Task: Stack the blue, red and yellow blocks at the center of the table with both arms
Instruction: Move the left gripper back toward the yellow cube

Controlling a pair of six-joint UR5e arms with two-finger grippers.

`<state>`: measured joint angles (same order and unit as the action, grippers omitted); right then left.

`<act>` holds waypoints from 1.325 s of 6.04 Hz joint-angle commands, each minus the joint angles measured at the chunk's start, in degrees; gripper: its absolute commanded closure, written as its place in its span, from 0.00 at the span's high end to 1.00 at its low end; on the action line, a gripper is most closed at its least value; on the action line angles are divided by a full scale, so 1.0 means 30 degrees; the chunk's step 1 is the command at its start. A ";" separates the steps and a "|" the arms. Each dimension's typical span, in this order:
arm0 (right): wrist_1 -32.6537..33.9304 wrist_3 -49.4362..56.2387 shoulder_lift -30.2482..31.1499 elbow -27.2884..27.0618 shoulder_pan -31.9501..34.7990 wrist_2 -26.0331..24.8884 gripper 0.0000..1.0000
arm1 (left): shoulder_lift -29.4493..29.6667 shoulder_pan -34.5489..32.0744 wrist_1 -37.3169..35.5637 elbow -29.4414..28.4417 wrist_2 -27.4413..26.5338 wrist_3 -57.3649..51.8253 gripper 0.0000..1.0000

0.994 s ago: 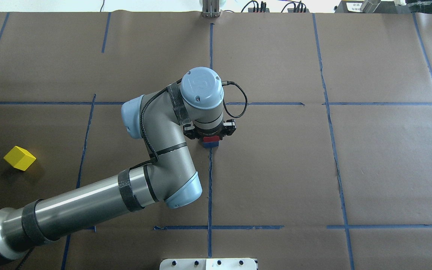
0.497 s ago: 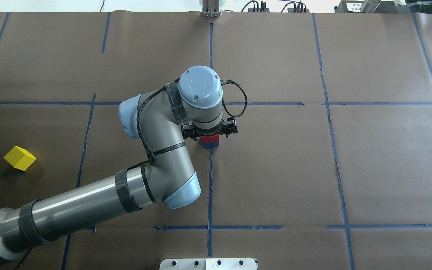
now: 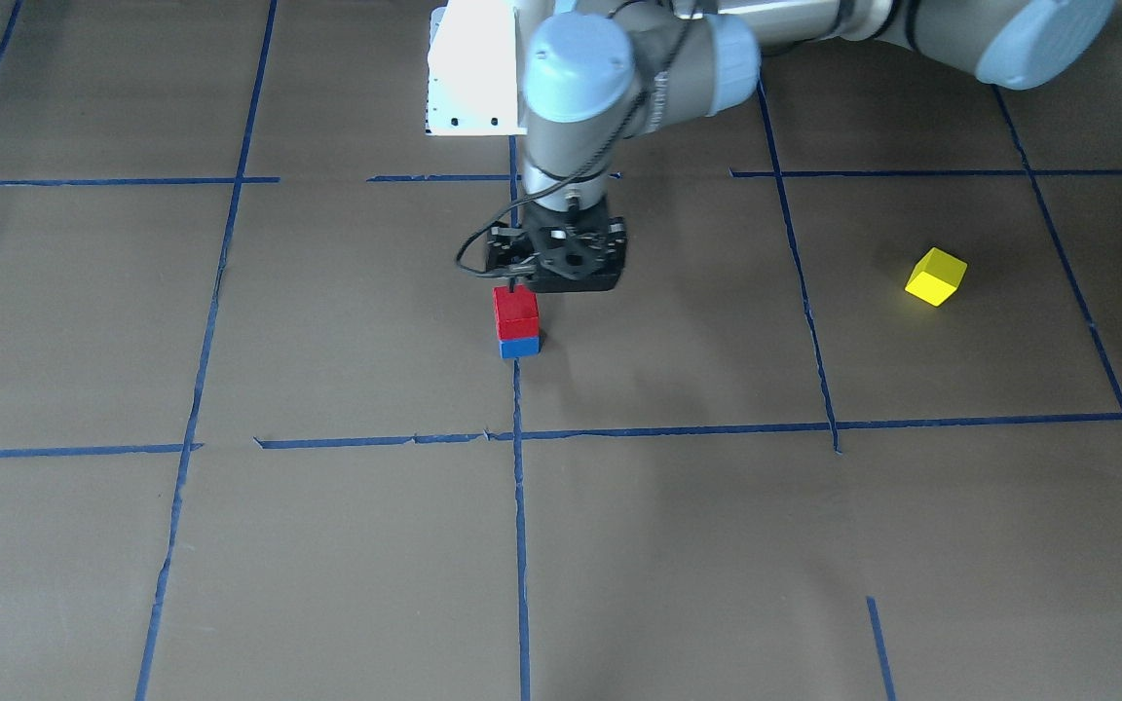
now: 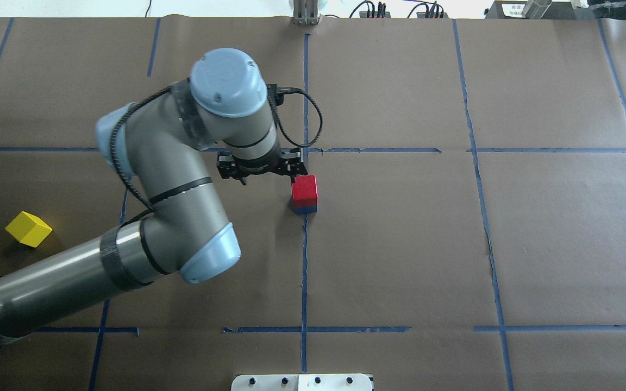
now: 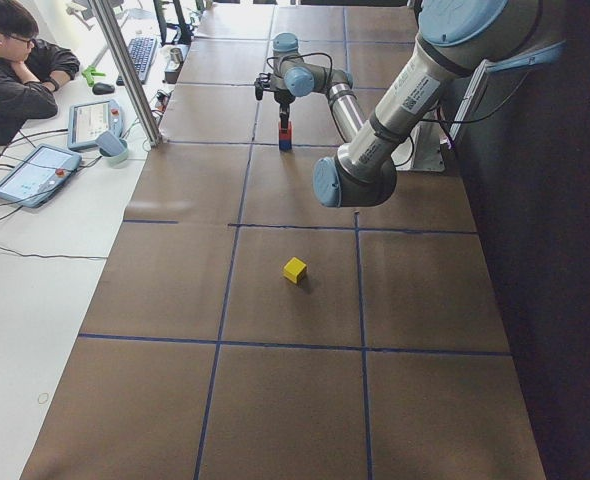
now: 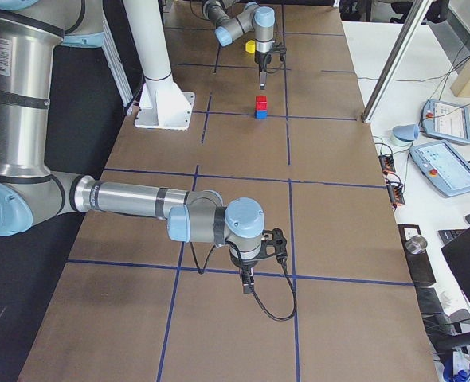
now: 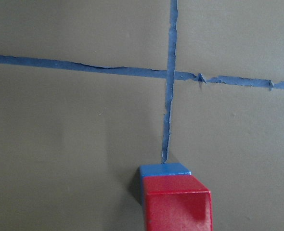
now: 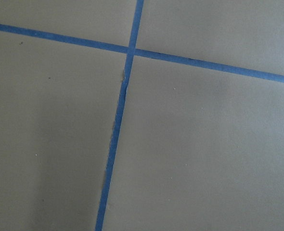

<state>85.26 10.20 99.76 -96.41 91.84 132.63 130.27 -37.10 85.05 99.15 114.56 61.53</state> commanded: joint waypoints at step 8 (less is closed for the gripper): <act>-0.0001 0.0027 -0.0001 -0.0001 0.0002 0.0027 1.00 | -1.6911 -0.4889 1.5860 0.0261 0.3239 -1.1280 1.00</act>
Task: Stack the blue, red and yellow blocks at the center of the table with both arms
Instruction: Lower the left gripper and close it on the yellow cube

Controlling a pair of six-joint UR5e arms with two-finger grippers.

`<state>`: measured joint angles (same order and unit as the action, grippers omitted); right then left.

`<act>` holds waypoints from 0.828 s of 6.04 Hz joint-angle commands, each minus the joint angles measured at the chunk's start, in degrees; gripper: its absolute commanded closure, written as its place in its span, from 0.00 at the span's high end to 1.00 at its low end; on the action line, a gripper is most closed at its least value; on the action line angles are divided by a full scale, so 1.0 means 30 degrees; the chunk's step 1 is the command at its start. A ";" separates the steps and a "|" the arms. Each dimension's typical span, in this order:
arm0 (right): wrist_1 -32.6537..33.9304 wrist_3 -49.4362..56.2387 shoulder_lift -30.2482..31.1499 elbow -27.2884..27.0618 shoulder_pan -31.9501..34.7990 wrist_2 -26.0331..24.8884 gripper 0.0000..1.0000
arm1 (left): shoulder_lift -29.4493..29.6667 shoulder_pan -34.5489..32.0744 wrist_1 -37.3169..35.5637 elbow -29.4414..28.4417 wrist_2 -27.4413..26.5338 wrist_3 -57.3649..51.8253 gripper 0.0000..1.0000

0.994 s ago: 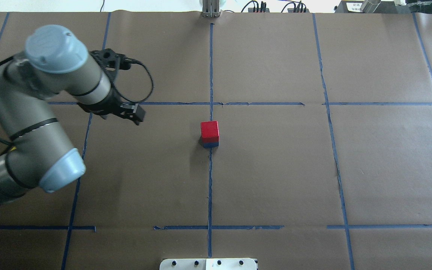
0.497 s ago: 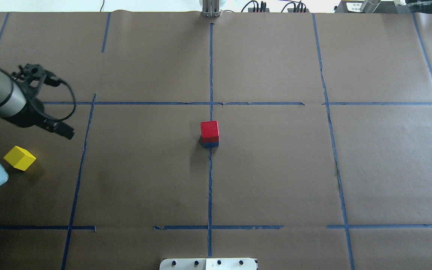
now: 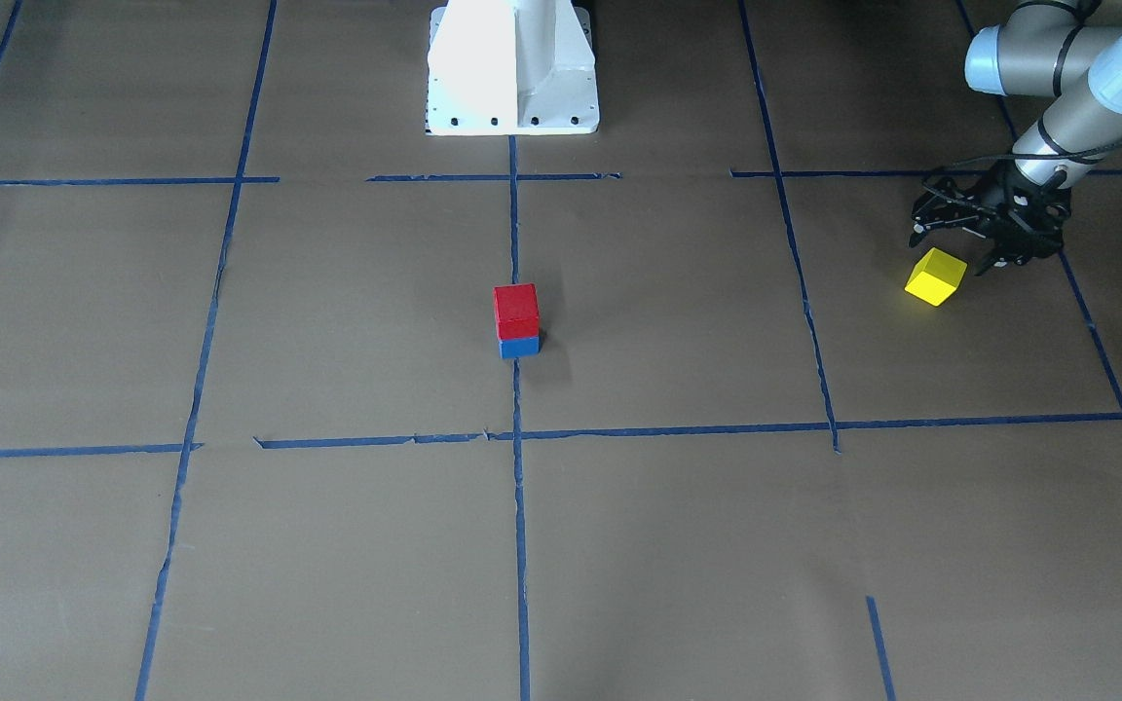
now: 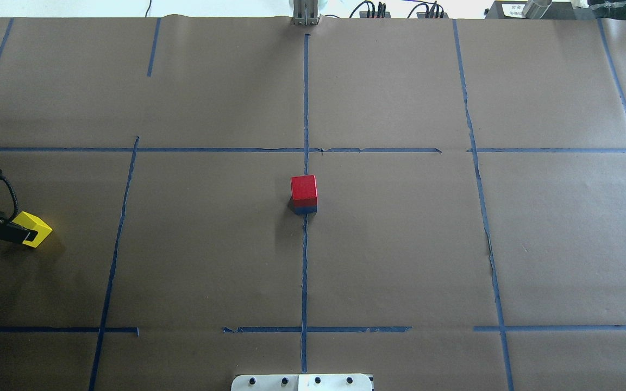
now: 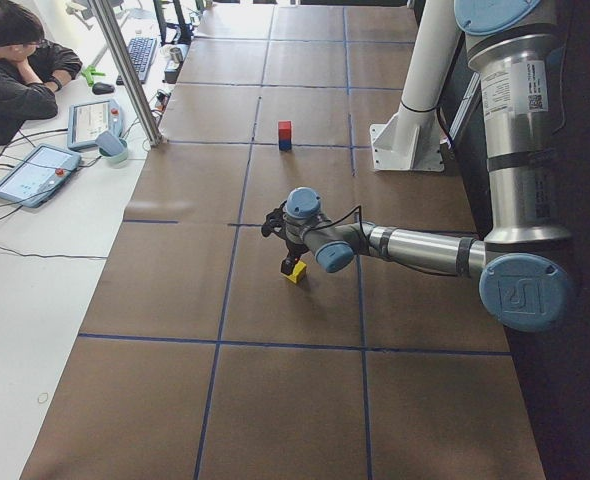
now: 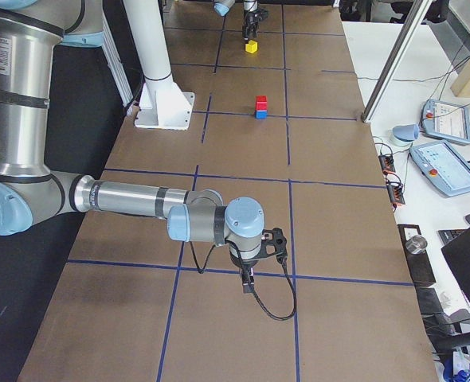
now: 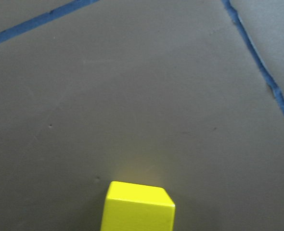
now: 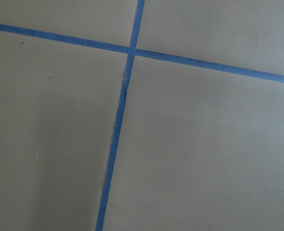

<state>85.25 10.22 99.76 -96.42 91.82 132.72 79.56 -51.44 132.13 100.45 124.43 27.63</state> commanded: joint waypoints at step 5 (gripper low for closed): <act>0.0000 0.0109 0.0000 0.0234 -0.0019 0.0000 1.00 | 0.1019 0.0009 0.0107 -0.2017 -0.0138 0.0280 1.00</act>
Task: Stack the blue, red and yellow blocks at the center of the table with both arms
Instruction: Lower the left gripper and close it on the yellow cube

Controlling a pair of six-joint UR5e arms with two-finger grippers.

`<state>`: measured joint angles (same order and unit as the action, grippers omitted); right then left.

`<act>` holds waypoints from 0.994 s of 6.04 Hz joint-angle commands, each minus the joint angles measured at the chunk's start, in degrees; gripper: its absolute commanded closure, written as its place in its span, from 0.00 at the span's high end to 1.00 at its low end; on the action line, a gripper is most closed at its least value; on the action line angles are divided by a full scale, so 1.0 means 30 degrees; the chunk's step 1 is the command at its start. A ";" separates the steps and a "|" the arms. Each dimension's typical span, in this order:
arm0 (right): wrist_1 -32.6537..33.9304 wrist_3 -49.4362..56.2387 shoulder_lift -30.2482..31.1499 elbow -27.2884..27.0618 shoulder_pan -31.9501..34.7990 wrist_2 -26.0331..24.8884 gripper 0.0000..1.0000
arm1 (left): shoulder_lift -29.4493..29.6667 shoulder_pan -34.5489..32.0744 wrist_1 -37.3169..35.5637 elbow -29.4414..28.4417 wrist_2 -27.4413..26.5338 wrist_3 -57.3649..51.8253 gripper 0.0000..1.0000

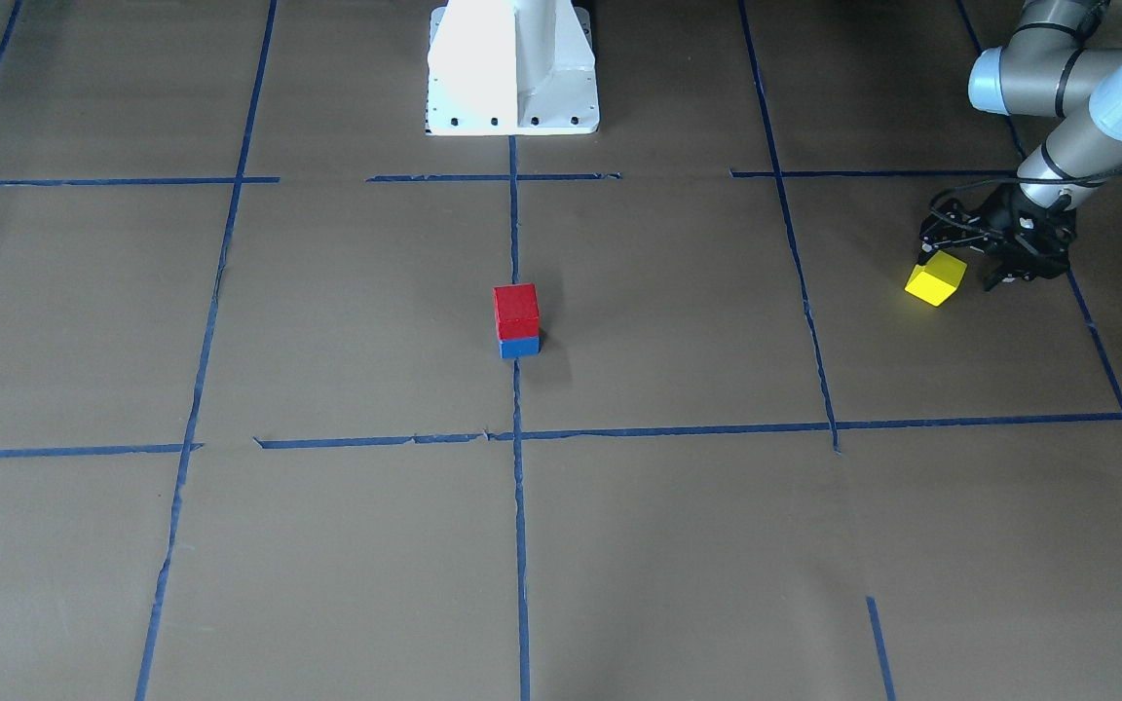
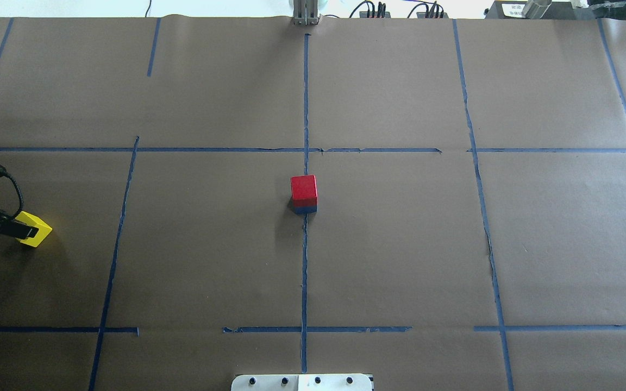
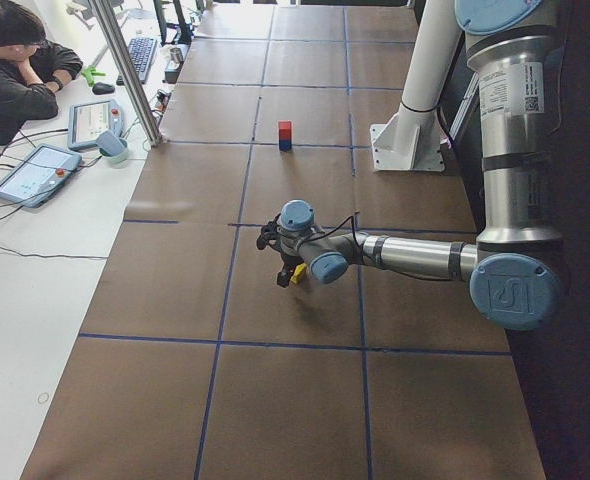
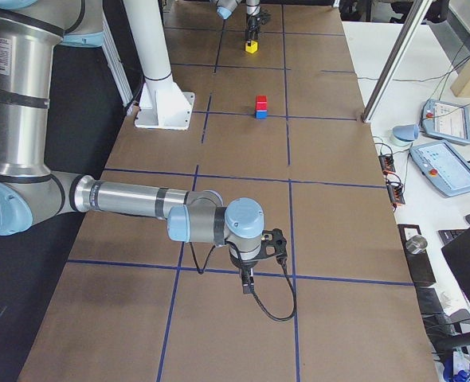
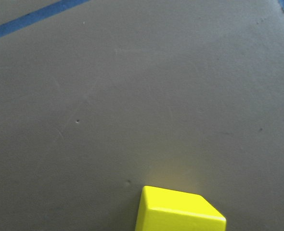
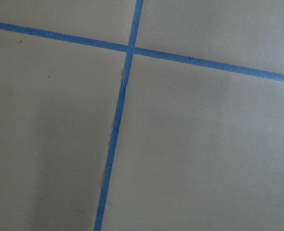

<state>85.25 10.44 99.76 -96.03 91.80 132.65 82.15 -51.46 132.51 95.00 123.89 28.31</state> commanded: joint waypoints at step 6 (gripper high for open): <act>-0.0029 0.0065 0.0000 0.0311 -0.0015 -0.0009 1.00 | 0.0682 0.0277 -0.0285 -0.0203 0.0130 0.1492 0.11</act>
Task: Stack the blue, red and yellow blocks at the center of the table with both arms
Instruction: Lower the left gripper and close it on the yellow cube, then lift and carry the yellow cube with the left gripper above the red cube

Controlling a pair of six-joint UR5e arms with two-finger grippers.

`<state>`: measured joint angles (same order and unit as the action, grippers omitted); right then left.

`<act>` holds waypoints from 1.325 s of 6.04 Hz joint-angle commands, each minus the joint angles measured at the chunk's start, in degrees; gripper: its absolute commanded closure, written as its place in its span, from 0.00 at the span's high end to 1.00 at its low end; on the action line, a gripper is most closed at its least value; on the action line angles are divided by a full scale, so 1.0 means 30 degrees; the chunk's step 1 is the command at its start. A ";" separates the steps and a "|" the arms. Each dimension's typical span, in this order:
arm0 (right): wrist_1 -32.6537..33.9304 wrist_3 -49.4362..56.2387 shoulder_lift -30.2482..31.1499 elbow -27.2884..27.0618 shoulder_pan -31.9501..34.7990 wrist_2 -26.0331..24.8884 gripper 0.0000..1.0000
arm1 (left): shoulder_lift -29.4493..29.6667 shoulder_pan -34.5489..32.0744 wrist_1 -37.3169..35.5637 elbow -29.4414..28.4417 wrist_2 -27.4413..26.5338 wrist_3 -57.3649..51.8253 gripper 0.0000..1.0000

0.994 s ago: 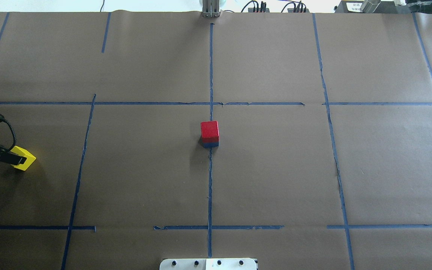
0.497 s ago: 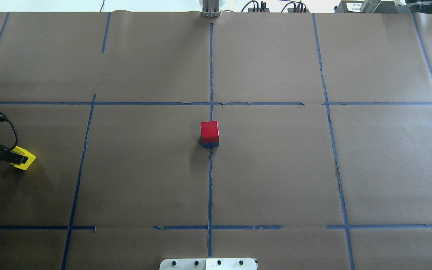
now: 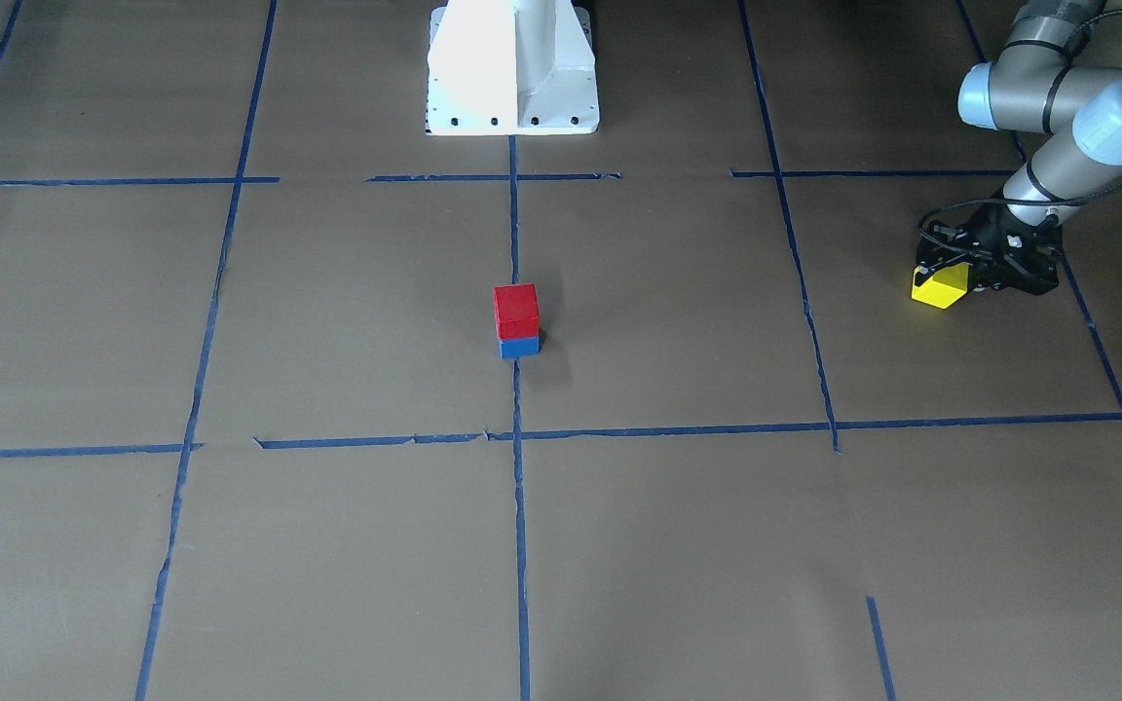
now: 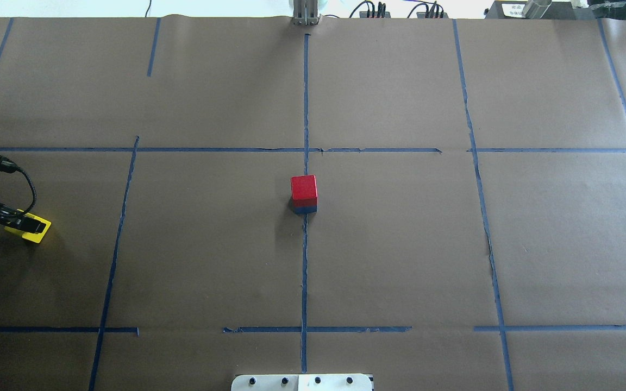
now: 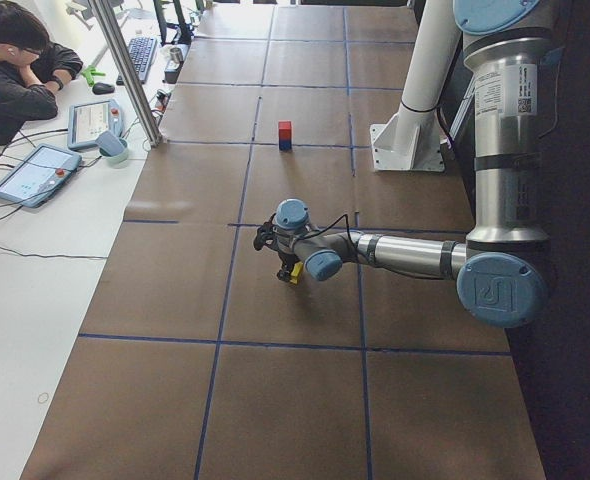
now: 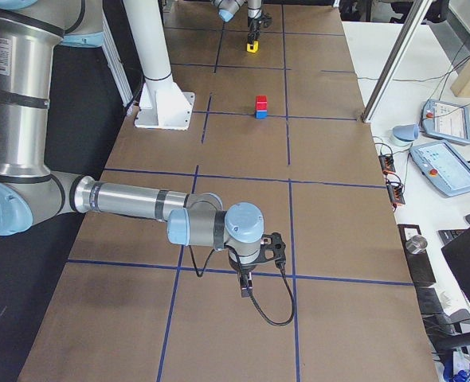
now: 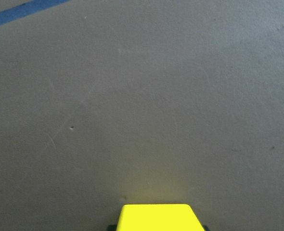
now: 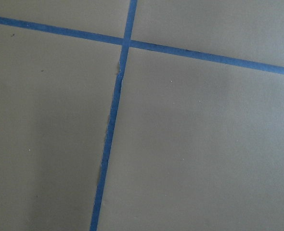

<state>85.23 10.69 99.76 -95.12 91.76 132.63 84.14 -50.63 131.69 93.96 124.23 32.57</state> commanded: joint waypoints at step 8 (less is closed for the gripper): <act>-0.0021 -0.0136 -0.0029 -0.0022 0.0000 0.0027 1.00 | 1.9340 0.4923 -1.7618 -0.0755 -0.3322 1.1346 0.08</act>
<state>85.17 10.35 99.70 -95.19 91.76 132.71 136.57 -36.43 78.92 95.63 115.03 63.97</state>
